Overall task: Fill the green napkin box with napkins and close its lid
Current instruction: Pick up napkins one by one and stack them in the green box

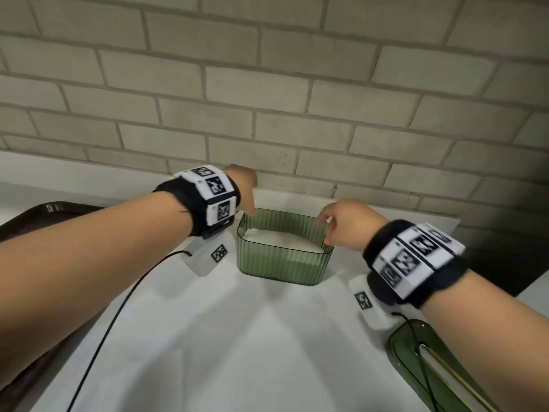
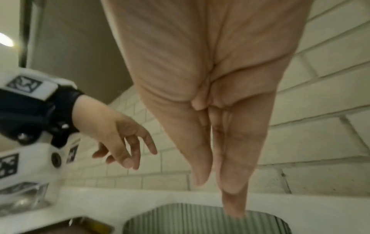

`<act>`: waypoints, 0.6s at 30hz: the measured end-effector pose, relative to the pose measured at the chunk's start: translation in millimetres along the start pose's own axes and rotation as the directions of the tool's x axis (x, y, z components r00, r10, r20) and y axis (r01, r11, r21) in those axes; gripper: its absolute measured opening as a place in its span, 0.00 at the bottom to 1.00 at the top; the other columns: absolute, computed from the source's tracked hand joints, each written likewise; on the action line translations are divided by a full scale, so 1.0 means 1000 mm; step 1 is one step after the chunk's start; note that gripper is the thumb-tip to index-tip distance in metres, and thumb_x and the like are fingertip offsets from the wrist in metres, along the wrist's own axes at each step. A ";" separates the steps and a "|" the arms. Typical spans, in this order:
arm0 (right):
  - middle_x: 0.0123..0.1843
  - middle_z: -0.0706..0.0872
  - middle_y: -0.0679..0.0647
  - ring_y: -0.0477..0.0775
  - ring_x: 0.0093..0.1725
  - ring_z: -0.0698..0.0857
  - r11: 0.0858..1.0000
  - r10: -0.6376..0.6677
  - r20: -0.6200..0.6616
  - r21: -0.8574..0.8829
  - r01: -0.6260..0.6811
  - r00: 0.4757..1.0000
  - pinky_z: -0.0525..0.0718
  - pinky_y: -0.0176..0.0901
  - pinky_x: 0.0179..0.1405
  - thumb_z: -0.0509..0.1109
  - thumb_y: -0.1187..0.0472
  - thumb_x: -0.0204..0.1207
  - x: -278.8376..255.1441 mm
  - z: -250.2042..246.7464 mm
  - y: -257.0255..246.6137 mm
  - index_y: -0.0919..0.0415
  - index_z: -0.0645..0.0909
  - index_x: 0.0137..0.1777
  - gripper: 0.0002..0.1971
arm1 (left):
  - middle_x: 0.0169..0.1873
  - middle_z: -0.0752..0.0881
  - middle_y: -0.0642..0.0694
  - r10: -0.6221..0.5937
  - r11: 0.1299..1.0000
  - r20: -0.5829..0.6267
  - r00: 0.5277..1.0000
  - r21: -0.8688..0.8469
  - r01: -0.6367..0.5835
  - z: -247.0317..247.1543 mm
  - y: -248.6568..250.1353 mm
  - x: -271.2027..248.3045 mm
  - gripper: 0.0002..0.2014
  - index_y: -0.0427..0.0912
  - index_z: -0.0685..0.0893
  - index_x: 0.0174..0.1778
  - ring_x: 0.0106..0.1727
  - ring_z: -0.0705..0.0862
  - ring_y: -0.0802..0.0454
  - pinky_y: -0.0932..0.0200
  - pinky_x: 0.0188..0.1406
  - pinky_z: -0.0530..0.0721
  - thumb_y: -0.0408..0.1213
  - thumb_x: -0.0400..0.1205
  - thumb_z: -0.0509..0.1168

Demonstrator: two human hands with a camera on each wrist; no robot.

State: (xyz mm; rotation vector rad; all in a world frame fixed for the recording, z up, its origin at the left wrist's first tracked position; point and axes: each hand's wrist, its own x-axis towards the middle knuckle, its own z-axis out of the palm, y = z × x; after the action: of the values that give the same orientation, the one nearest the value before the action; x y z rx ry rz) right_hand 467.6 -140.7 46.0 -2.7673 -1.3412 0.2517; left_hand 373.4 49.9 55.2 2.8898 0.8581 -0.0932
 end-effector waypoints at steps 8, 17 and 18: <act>0.34 0.89 0.47 0.39 0.32 0.85 0.902 -0.056 -0.114 0.419 0.100 0.992 0.83 0.34 0.43 0.66 0.73 0.71 -0.109 0.024 0.001 0.47 0.83 0.46 0.17 | 0.47 0.88 0.49 -0.052 0.862 0.024 0.998 -0.504 0.057 -0.015 -0.038 -0.112 0.24 0.53 0.76 0.64 0.40 0.88 0.57 0.58 0.34 0.85 0.52 0.73 0.73; 0.40 0.90 0.52 0.50 0.37 0.90 0.679 0.019 -0.360 0.689 0.252 0.933 0.86 0.50 0.49 0.74 0.66 0.72 -0.202 0.078 -0.022 0.45 0.87 0.46 0.12 | 0.38 0.86 0.55 0.014 0.636 -0.094 0.995 -0.767 -0.081 0.009 -0.064 -0.234 0.15 0.55 0.81 0.57 0.34 0.85 0.60 0.63 0.31 0.78 0.46 0.75 0.72; 0.40 0.90 0.52 0.50 0.37 0.90 0.684 0.023 -0.363 0.686 0.250 0.931 0.86 0.50 0.49 0.74 0.65 0.72 -0.208 0.080 -0.023 0.45 0.87 0.45 0.12 | 0.38 0.87 0.55 0.011 0.616 -0.092 0.996 -0.784 -0.079 0.017 -0.071 -0.246 0.16 0.56 0.82 0.56 0.34 0.85 0.59 0.61 0.31 0.78 0.48 0.73 0.74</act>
State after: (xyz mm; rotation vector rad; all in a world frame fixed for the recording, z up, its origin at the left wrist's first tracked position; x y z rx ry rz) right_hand 309.3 -290.8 -4.4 -1.9300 -1.0127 0.2124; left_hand 128.6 -26.0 54.6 2.0623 0.6071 0.3327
